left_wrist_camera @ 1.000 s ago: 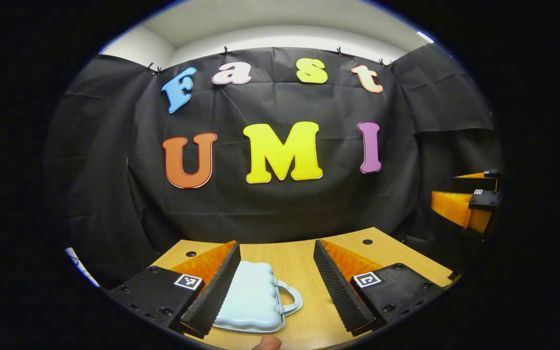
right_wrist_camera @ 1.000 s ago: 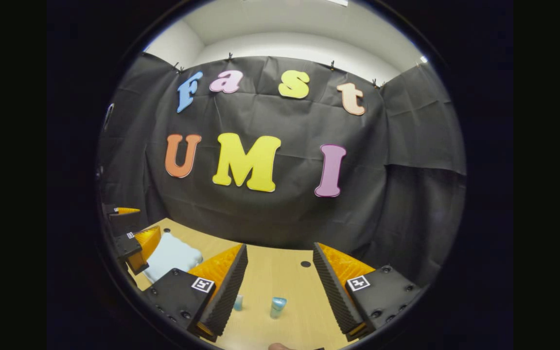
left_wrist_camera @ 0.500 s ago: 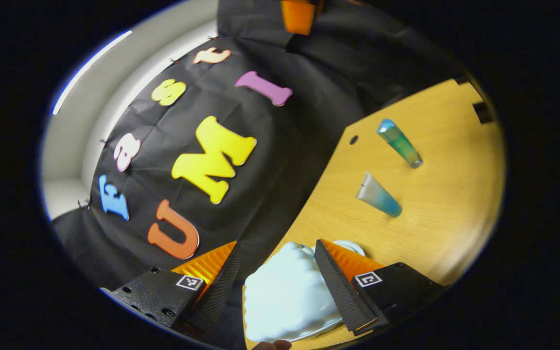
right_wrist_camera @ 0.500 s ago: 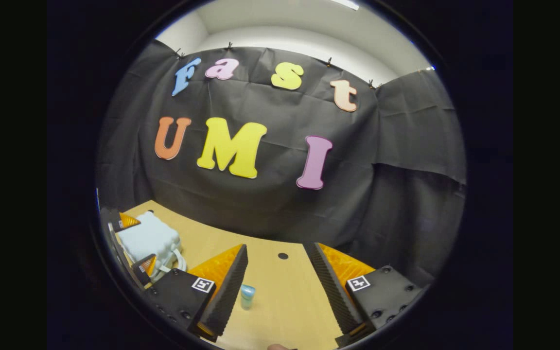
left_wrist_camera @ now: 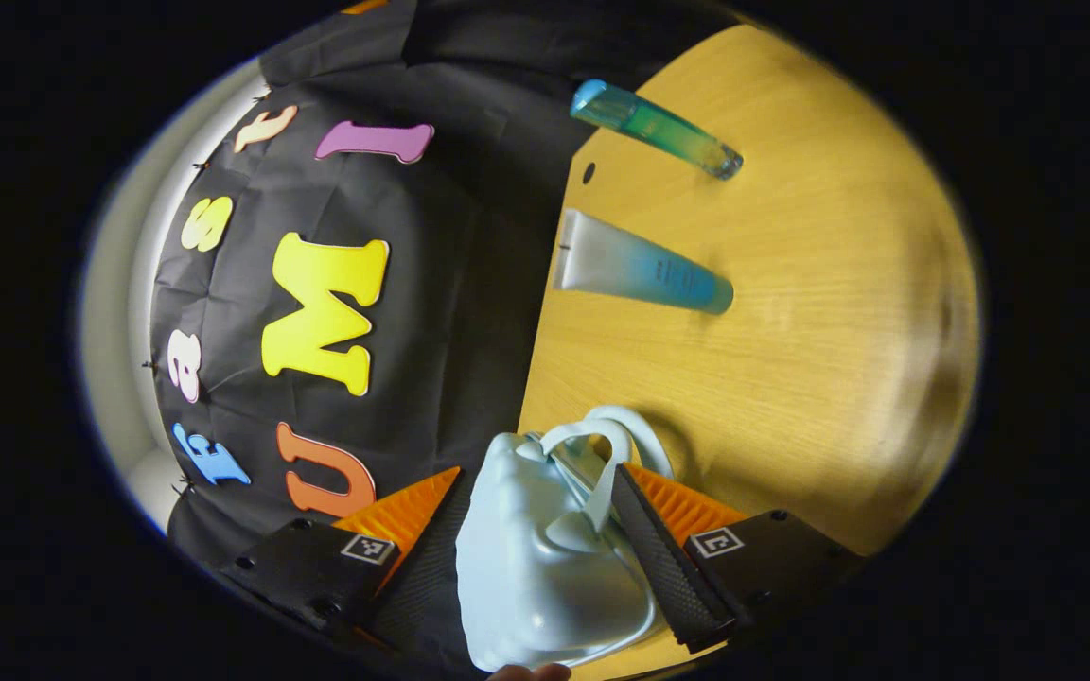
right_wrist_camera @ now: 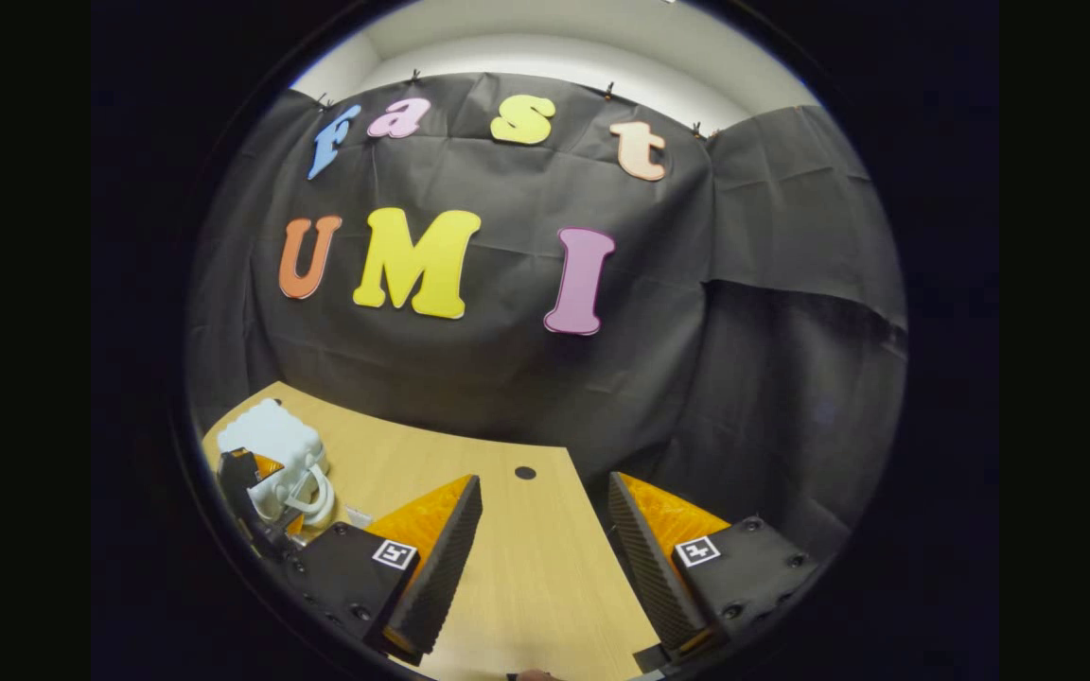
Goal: First open the suitcase, pack the skin care products into it, and then close the suitcase.
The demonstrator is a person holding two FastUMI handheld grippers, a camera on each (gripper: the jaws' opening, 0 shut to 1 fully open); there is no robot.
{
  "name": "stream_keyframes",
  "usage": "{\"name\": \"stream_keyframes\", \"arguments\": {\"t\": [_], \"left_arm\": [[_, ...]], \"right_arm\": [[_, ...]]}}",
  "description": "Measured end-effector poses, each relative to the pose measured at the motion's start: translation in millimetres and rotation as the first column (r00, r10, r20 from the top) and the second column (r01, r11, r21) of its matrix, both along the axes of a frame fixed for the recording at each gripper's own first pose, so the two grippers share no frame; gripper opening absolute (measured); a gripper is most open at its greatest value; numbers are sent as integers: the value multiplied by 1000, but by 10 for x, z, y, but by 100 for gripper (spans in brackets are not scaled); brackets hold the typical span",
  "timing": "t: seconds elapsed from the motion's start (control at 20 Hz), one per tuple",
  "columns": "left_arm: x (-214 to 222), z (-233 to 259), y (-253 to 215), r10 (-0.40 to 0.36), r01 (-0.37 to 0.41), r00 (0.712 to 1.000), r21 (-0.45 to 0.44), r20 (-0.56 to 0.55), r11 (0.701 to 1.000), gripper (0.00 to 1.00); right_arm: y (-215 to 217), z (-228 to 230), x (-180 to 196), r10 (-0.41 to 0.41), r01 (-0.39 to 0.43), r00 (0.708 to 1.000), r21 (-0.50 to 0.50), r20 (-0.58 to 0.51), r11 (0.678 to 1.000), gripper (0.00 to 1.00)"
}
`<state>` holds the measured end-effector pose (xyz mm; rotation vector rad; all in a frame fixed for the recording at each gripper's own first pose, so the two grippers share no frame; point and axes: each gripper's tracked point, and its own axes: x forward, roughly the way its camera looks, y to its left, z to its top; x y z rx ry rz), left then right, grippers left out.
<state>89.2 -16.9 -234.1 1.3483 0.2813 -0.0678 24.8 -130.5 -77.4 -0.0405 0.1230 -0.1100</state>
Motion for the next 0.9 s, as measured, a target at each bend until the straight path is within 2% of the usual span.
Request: {"name": "stream_keyframes", "arguments": {"t": [0.25, 0.35, 0.4, 0.45, 0.5, 0.55, 0.7, 0.8, 0.9], "left_arm": [[123, -198, 12, 56, -52, 997, 72, -60, 996, 91], [173, -278, -20, 66, -57, 995, 111, -76, 992, 77], [188, -354, -7, 78, -64, 991, 116, -112, 991, 64], [183, -483, 4, 96, -81, 981, 100, -166, 992, 59], [211, -468, 8, 107, -90, 982, 110, -158, 990, 48], [217, -441, -9, 111, -93, 981, 119, -157, 989, 43], [214, -401, -5, 130, -114, 979, 111, -154, 987, 20], [227, -348, -35, 128, -115, 981, 94, -144, 989, 13], [207, -313, -13, 142, -142, 976, 17, -164, 990, 7]], "right_arm": [[-163, -132, 167, 39, -38, 999, 24, -21, 999, 80], [-232, -193, 231, 55, -54, 998, 38, -34, 998, 80], [-267, -214, 255, 61, -59, 997, 43, -39, 997, 80], [-310, -239, 278, 68, -66, 997, 47, -43, 997, 80], [-336, -253, 293, 77, -74, 996, 50, -46, 996, 80], [-361, -266, 304, 84, -82, 995, 49, -48, 995, 81], [-427, -274, 286, 108, -106, 993, 42, -47, 993, 80], [-437, -257, 242, 121, -120, 992, 31, -38, 992, 80], [-430, -243, 206, 122, -121, 992, 18, -37, 992, 80]]}}
